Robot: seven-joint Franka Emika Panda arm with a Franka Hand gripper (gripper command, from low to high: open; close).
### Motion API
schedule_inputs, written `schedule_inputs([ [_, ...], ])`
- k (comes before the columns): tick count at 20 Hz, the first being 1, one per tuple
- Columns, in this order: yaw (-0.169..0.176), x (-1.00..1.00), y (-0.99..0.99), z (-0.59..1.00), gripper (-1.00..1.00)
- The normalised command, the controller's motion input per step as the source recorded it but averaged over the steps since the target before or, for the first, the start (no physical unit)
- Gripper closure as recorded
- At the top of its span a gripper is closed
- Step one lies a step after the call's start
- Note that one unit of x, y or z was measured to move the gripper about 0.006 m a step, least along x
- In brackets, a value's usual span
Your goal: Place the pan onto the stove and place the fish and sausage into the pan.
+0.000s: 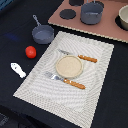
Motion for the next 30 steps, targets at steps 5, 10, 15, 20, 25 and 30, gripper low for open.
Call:
schedule_inputs([
  [5, -0.030, -0.04, -0.16, -0.33, -1.00],
  [10, -0.066, -0.13, -0.10, -0.59, -1.00],
  [15, -0.074, -0.29, -0.25, -0.45, -1.00],
  [20, -0.058, -0.40, -0.34, -0.41, -1.00],
  [25, -0.051, -0.44, -0.40, -0.41, -1.00],
  [30, -0.043, -0.52, -0.26, -0.49, -1.00],
])
